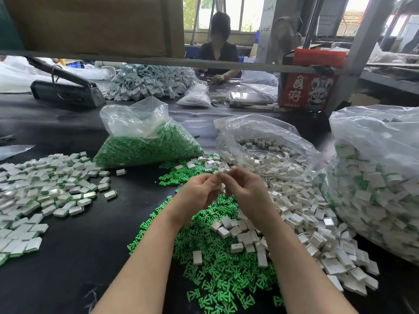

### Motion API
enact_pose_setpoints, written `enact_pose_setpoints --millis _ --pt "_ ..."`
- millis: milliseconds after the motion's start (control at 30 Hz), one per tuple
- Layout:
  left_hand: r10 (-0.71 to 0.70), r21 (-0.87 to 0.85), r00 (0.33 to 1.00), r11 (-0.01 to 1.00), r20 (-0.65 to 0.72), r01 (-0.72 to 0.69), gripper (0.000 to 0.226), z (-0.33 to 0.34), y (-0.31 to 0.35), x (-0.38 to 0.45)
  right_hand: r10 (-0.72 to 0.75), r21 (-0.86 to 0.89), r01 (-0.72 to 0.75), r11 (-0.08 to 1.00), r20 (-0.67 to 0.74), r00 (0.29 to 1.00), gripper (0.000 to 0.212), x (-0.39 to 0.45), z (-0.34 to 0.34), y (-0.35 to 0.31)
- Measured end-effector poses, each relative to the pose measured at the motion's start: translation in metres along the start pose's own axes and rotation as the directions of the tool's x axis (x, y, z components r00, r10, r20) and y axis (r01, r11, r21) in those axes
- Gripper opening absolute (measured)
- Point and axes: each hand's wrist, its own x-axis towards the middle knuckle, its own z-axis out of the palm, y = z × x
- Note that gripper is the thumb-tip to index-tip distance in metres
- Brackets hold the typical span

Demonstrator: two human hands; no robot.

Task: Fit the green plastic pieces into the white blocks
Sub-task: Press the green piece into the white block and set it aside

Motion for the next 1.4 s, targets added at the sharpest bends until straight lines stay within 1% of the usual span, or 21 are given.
enact_pose_setpoints --millis 33,100,233,300,400,467,567,600,700,767,900,967,1033,1133,1233,1300,1400 --pt "0.014 0.020 1.000 1.000 0.003 -0.014 0.036 0.0008 -0.0009 0.0004 -0.001 0.014 0.001 1.000 -0.008 1.000 0.018 -0.0001 0.0002 0.0000" --pt "0.035 0.014 0.999 0.999 0.004 -0.035 0.037 0.0027 -0.0019 0.0015 0.009 0.058 -0.007 0.998 -0.033 0.999 0.018 -0.0001 -0.0001 0.0008" --pt "0.037 -0.099 0.999 0.994 -0.012 -0.038 0.025 0.0015 -0.0022 0.0035 0.061 0.149 -0.047 0.988 -0.090 0.994 0.016 0.0004 -0.0025 0.0032" --pt "0.028 -0.128 0.999 0.991 -0.021 -0.030 0.019 -0.0009 -0.0021 0.0037 0.058 0.148 -0.042 0.988 -0.102 0.993 0.016 0.0012 -0.0028 0.0035" --pt "0.032 -0.155 0.998 0.987 -0.051 -0.039 0.018 -0.0025 -0.0019 0.0039 0.039 0.161 -0.017 0.987 -0.131 0.991 0.010 0.0016 -0.0035 0.0036" --pt "0.048 -0.130 0.996 0.990 -0.070 -0.057 0.021 -0.0031 -0.0009 0.0032 0.042 0.197 -0.008 0.980 -0.166 0.985 0.005 0.0018 -0.0047 0.0040" --pt "0.072 -0.044 0.995 0.996 -0.070 -0.075 0.028 -0.0026 0.0021 0.0013 0.035 0.201 0.005 0.979 -0.194 0.980 0.010 0.0025 -0.0069 0.0048" --pt "0.078 -0.006 0.994 0.997 -0.072 -0.079 0.026 -0.0023 0.0028 0.0009 0.031 0.189 0.005 0.982 -0.191 0.981 0.012 0.0027 -0.0072 0.0048" --pt "0.118 0.134 0.989 0.985 -0.094 -0.105 0.012 0.0001 0.0045 0.0008 0.017 0.153 0.012 0.988 -0.187 0.982 0.013 0.0024 -0.0068 0.0046" --pt "0.156 0.207 0.982 0.969 -0.107 -0.132 0.011 0.0006 0.0050 0.0010 0.004 0.124 0.019 0.992 -0.178 0.984 0.013 0.0019 -0.0070 0.0043" --pt "0.193 0.201 0.975 0.965 -0.113 -0.168 0.010 -0.0010 0.0034 0.0011 0.005 0.115 0.011 0.993 -0.136 0.991 0.011 0.0014 -0.0079 0.0029" --pt "0.162 0.184 0.982 0.973 -0.097 -0.142 0.010 -0.0014 0.0015 0.0010 0.007 0.109 0.006 0.994 -0.120 0.993 0.011 0.0013 -0.0078 0.0027" --pt "0.105 0.178 0.993 0.980 -0.057 -0.093 0.015 -0.0022 -0.0004 0.0000 0.012 0.111 0.000 0.994 -0.107 0.994 0.012 0.0010 -0.0074 0.0027" --pt "0.046 0.239 0.999 0.970 0.013 -0.048 0.026 -0.0016 -0.0025 -0.0018 0.011 0.090 -0.004 0.996 -0.082 0.997 0.011 0.0014 -0.0071 0.0034" --pt "0.046 0.251 0.999 0.967 0.019 -0.049 0.027 0.0011 -0.0032 -0.0013 0.017 -0.019 -0.018 1.000 -0.059 0.998 0.012 0.0027 -0.0069 0.0042" --pt "0.049 0.287 0.999 0.956 0.022 -0.054 0.025 0.0009 -0.0039 -0.0006 0.028 -0.107 -0.029 0.994 -0.008 1.000 0.016 0.0032 -0.0060 0.0044" --pt "0.046 0.280 0.998 0.958 0.046 -0.057 0.025 -0.0018 -0.0044 -0.0012 0.070 -0.133 -0.060 0.989 0.072 0.995 0.025 0.0025 -0.0035 0.0058"
